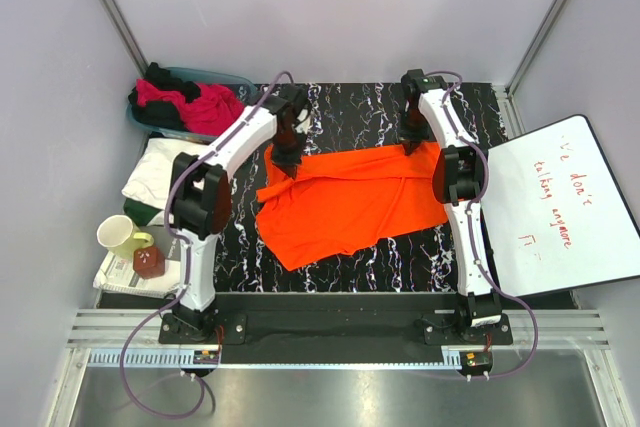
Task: Fold and stack the t-shirts
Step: Fold the flattened tshirt in 1/3 of the way
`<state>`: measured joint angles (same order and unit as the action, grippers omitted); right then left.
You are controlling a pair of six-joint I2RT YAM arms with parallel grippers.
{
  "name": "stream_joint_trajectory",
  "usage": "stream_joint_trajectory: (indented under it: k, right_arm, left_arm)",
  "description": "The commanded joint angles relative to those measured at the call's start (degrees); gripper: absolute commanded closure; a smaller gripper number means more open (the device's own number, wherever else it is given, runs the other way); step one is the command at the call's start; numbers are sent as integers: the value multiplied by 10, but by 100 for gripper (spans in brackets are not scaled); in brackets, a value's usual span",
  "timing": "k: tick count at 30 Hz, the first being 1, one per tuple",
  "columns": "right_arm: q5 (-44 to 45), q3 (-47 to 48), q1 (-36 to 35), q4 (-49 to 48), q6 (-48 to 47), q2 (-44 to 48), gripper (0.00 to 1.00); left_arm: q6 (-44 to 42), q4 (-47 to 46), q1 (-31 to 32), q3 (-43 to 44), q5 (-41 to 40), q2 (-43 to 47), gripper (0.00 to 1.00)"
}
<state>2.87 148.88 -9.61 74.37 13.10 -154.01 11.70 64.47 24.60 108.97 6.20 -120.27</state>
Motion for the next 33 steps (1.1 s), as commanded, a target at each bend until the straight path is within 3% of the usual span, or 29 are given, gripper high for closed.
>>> stream_joint_trajectory:
  k: [1, 7, 8, 10, 12, 16, 18, 20, 21, 22, 27, 33]
  right_arm:
    - [-10, -17, 2, -17, 0, -22, 100]
    - [-9, -24, 5, -17, 0, -22, 100]
    - [-9, -25, 5, -17, 0, -23, 100]
    - [-10, -24, 6, -17, -1, -23, 100]
    - [-14, -24, 7, -17, 1, -24, 100]
    - [-19, -23, 8, -18, 1, -24, 100]
    - [-23, -23, 8, -18, 2, -23, 100]
    - [-25, -25, 8, -18, 2, -22, 100]
    - [-25, -26, 8, -17, 2, -21, 100]
    - [-24, -30, 8, -18, 2, -19, 100]
    - [-16, -39, 9, -18, -2, -3, 100]
    - [-11, -46, 10, -17, -5, 3, 100]
  left_arm:
    - [-28, 59, 40, -12, -6, 22, 98]
    - [-36, 46, 48, -103, 12, 95, 71]
    - [-37, 39, 49, -118, 13, 120, 56]
    - [-35, 19, 51, -154, -2, 143, 35]
    - [-27, 1, 50, -165, -46, 164, 2]
    - [-31, -19, 48, -121, -122, 138, 1]
    - [-41, -13, 42, -53, -132, 81, 4]
    - [-41, -7, 34, -2, -127, 15, 68]
    - [-35, 0, 32, 43, -124, -6, 94]
    - [-32, 1, 29, 62, -122, -25, 100]
    - [-3, 0, 6, 130, -98, -109, 100]
    - [25, -3, -41, 122, -86, -145, 100]
